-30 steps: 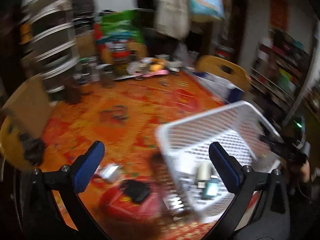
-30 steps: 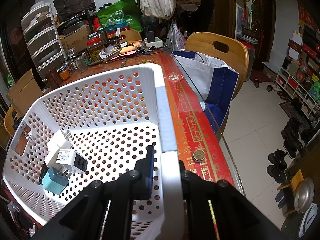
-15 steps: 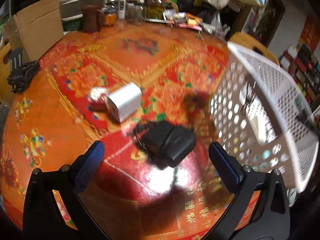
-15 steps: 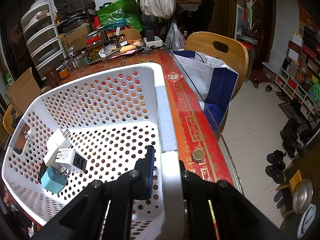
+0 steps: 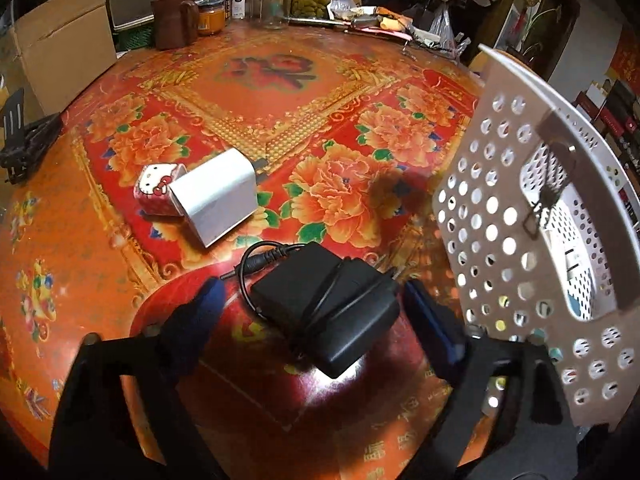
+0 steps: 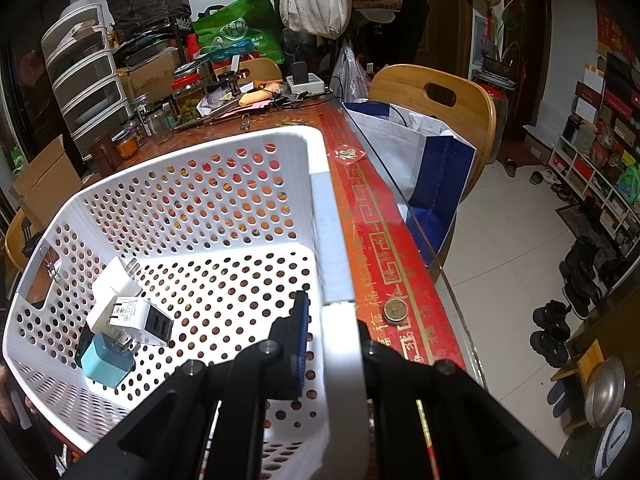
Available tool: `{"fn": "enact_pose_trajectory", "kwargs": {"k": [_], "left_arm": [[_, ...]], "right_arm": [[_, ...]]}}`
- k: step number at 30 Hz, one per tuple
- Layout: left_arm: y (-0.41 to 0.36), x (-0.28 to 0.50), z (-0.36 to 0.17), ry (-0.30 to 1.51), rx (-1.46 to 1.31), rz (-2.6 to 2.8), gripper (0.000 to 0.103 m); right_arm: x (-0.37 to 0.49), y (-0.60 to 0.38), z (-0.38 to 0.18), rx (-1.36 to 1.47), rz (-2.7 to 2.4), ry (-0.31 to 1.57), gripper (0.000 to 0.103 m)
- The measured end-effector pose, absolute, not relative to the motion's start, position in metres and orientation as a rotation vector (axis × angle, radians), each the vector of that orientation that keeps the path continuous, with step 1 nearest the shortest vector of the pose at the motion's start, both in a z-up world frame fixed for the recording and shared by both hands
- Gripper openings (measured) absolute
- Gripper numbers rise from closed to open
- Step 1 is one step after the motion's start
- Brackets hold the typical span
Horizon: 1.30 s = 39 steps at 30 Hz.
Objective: Organize rigid objects
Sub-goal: 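Return the left tool to the table and grasp the black power adapter, then carry the black adapter into the basket and open the left tool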
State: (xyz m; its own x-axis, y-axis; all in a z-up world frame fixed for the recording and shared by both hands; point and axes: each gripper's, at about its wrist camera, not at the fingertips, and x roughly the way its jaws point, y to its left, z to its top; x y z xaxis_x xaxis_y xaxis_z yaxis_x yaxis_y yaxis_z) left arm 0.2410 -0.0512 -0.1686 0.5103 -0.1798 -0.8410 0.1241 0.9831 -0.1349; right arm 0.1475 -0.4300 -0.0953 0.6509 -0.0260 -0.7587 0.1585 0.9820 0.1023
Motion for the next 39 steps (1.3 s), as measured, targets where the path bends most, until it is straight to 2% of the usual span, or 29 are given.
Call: {"fn": "enact_pose_trajectory", "kwargs": {"k": [3,6,16,26,34,39], "left_arm": [[-0.053,0.241,-0.169,1.009,-0.044,-0.170,0.074],[-0.055,0.236,-0.165,0.981,-0.014,-0.164,0.071],[-0.049,0.208,-0.125,0.818,0.037,-0.138,0.070],[-0.043,0.194,-0.050,0.713,0.031,-0.143,0.070],[-0.093,0.197,0.001,0.692,0.085,-0.237,0.070],[-0.147,0.198,0.008,0.746,0.143,-0.355,0.070]], "right_arm": [[0.148,-0.430,-0.095,0.167,-0.103,0.856,0.009],[0.148,-0.431,-0.095,0.166,-0.104,0.856,0.009],[0.148,-0.431,-0.095,0.170,-0.095,0.857,0.009],[0.148,-0.431,-0.095,0.170,-0.094,0.856,0.009],[0.148,-0.430,-0.096,0.168,-0.093,0.856,0.009],[0.147,-0.429,-0.096,0.167,-0.093,0.858,0.009]]}}
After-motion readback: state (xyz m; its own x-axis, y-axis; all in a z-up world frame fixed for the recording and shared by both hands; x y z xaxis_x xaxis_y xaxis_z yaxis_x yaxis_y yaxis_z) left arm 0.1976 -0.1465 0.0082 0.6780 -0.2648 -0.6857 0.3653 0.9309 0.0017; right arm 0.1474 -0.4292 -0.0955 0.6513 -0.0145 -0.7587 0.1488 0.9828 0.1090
